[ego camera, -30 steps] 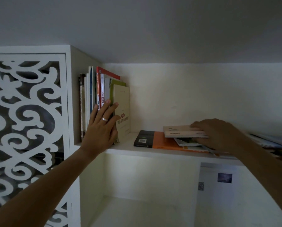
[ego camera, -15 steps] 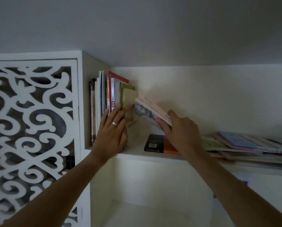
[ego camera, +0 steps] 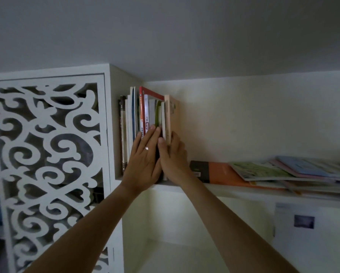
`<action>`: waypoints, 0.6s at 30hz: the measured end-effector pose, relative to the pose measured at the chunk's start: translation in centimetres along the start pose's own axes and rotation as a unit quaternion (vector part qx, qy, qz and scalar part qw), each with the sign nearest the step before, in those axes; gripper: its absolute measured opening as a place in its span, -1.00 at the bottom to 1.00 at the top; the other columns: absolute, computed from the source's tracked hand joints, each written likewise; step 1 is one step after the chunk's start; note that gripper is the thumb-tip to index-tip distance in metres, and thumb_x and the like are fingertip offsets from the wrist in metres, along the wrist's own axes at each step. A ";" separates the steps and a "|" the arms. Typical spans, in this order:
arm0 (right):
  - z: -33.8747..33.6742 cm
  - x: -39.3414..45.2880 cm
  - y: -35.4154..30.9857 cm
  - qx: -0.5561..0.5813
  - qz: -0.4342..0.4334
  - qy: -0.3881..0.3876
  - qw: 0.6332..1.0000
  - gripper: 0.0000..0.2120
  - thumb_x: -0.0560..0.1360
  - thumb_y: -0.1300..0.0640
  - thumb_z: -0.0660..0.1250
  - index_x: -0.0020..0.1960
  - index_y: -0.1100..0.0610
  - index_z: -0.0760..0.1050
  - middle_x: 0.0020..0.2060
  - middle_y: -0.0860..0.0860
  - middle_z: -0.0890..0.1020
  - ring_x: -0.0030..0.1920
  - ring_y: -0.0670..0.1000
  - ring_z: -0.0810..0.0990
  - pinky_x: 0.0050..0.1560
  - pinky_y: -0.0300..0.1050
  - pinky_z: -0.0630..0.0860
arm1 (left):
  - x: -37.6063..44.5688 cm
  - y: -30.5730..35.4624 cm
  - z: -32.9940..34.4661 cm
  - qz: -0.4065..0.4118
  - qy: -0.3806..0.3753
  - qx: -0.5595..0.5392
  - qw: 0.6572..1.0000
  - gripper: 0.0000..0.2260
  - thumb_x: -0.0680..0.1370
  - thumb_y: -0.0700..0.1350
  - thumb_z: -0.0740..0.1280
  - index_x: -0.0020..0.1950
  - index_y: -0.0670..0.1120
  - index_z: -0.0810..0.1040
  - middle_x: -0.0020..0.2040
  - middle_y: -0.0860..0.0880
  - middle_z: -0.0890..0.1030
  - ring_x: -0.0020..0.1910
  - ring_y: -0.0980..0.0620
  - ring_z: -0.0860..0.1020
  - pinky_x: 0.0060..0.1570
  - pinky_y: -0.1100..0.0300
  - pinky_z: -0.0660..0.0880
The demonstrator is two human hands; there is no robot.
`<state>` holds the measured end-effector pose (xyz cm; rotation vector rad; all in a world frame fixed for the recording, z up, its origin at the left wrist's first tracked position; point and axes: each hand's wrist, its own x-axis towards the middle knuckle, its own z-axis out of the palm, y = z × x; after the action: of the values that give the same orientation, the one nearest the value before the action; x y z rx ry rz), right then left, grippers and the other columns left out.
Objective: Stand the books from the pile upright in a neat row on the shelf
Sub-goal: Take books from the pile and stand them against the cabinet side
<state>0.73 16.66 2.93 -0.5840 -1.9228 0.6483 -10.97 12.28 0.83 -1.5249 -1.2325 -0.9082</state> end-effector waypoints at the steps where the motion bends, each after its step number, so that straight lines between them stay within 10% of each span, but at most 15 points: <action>1: -0.7 -0.1 0.2 0.004 0.003 -0.031 1.000 -0.27 0.56 -0.45 -0.07 0.61 -0.11 -0.01 0.50 0.06 0.31 0.44 0.10 0.37 0.41 0.20 0.38 | 0.1 0.2 -0.1 -0.002 -0.004 -0.005 1.000 -0.44 0.70 0.03 0.04 0.66 -0.21 0.11 0.66 -0.12 0.17 0.68 -0.08 0.08 0.62 -0.22 0.03; 11: -6.6 -1.2 -0.7 -0.200 -0.065 -0.142 0.967 -0.45 0.67 0.06 0.21 0.61 0.01 0.12 0.23 0.19 0.61 0.10 0.20 0.63 0.03 -0.05 0.49 | 0.3 2.4 0.1 0.048 -0.074 0.197 0.976 -0.41 0.75 0.05 0.12 0.69 -0.18 0.02 0.69 -0.23 -0.06 0.68 -0.21 -0.07 0.61 -0.26 0.02; 18: -11.4 -1.4 1.2 -0.263 -0.086 -0.164 0.947 -0.74 0.64 0.08 0.25 0.27 0.08 0.59 0.12 0.04 0.65 0.06 0.09 0.61 0.11 0.00 0.57 | 1.8 7.8 1.3 -0.124 -0.093 0.256 0.954 -0.29 0.72 0.07 0.21 0.69 -0.20 -0.09 0.68 -0.27 -0.06 0.67 -0.25 -0.04 0.63 -0.17 -0.04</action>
<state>11.74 18.80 5.45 -0.6537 -2.4519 0.1119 -3.00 13.64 0.45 -1.0688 -1.6717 -0.5422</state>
